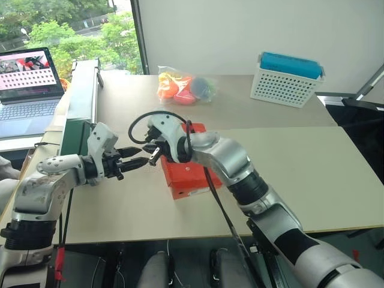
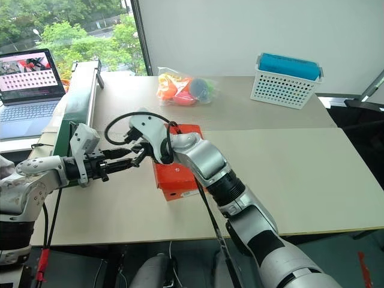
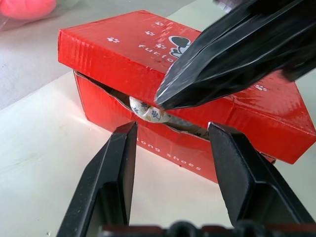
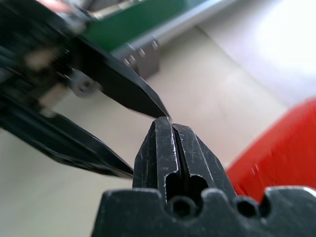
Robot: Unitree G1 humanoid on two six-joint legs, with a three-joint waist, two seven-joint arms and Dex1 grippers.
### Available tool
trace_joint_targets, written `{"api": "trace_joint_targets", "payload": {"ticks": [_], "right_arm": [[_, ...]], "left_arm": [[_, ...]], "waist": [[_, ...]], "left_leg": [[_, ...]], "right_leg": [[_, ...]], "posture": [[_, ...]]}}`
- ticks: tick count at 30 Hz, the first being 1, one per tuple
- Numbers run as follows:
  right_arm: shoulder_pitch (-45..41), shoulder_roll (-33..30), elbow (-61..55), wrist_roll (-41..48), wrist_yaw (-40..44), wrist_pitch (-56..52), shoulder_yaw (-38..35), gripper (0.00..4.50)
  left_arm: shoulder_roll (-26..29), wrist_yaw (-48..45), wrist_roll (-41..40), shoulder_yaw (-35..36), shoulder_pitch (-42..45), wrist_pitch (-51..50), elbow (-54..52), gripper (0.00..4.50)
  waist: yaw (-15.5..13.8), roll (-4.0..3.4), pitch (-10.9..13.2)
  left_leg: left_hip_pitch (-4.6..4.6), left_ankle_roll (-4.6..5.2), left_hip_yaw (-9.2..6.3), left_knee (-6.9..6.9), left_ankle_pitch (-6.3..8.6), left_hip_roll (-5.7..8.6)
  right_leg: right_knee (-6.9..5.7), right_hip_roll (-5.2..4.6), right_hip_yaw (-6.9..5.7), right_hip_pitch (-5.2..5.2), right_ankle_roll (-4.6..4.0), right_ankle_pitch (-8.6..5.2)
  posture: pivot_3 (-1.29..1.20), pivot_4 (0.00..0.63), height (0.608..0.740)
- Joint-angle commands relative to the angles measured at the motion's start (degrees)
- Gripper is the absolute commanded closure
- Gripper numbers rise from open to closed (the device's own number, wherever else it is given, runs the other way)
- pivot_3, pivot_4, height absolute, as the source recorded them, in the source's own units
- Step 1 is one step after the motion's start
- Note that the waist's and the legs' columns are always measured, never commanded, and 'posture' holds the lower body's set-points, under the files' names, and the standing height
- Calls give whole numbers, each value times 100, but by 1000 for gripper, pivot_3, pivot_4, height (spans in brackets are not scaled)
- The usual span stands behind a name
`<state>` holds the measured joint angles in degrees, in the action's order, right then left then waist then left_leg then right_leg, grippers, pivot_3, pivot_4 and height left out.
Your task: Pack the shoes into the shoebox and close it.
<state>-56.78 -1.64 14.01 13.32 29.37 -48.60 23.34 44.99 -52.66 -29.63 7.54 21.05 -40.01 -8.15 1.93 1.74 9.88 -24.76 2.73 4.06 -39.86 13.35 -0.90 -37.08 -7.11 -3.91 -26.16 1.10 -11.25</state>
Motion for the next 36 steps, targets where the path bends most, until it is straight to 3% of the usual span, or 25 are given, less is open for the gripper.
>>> {"api": "trace_joint_targets", "payload": {"ticks": [1,15,23,29,36], "right_arm": [[-41,98,-28,-49,28,199,-241,4429],[-957,-189,-306,420,78,-151,-1654,4429],[-8,-507,274,-846,311,402,368,4429],[349,-201,1078,-1358,446,852,890,4429],[170,165,2285,-2017,699,1538,1185,4429]], "left_arm": [[16,4,-80,124,37,63,-165,2080],[1,-18,-66,78,76,78,-128,2080],[-3,-16,-42,66,84,80,-100,2080],[12,2,-41,86,47,59,-127,2080],[23,56,-69,132,2,10,-184,2080]], "waist": [[12,0,0],[25,-1,1],[43,0,0],[77,8,-8],[142,5,-26]], "left_leg": [[0,-1,0,1,0,-1],[-1,0,-1,2,0,-2],[1,0,2,2,0,-1],[22,-1,7,2,0,-5],[143,-15,4,18,17,-16]], "right_leg": [[-1,1,0,0,0,0],[-1,1,-1,0,0,0],[0,1,0,0,0,-1],[-2,3,8,13,0,-1],[6,10,9,118,27,-38]], "posture": [[0,150,699],[0,150,699],[0,150,699],[0,150,699],[0,150,699]]}}
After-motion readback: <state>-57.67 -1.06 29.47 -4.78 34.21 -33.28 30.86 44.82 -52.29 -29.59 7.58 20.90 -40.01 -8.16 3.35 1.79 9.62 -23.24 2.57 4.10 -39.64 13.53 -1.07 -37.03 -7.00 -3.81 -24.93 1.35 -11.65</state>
